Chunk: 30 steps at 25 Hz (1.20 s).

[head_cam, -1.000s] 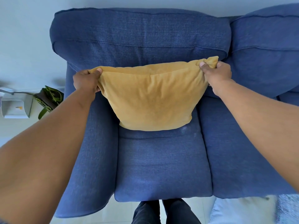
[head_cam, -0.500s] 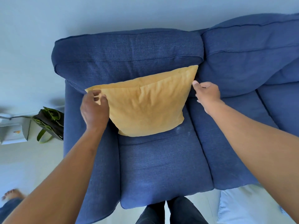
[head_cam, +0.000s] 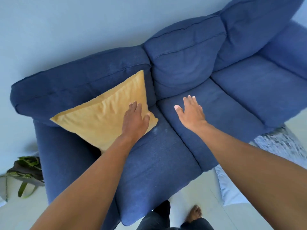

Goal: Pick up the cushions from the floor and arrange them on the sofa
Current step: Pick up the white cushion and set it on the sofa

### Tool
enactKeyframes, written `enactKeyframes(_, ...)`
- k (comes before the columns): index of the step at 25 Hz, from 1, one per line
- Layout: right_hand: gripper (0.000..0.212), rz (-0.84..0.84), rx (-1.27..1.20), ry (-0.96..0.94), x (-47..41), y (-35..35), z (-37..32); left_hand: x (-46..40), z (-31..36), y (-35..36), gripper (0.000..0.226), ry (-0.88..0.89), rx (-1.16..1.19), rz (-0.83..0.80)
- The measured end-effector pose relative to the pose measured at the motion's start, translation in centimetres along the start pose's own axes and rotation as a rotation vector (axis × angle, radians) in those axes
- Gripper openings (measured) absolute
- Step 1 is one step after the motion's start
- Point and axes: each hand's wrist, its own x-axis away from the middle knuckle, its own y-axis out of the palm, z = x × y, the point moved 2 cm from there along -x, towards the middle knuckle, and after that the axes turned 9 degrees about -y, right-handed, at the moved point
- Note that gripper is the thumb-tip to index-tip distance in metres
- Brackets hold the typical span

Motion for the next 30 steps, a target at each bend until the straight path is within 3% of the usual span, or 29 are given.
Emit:
enactKeyframes(8, 0.077, 0.089, 0.042, 0.207, 15.7, -5.9, 17.2, 8.8, 18.0, 11.2, 0.072, 0.279, -0.128, -0.163)
enactKeyframes(16, 0.079, 0.128, -0.008, 0.470, 30.2, -8.0, 31.8, 19.2, 29.9, 23.2, 0.074, 0.538, -0.264, -0.352)
enactKeyframes(21, 0.078, 0.109, -0.060, 0.633, 33.9, -7.0, 37.6, 20.4, 34.8, 29.9, 0.075, 0.665, -0.390, -0.484)
enactKeyframes(30, 0.079, 0.092, -0.162, 0.890, 34.3, -5.5, 48.1, 16.5, 42.0, 40.4, 0.073, 0.743, -0.536, -0.676)
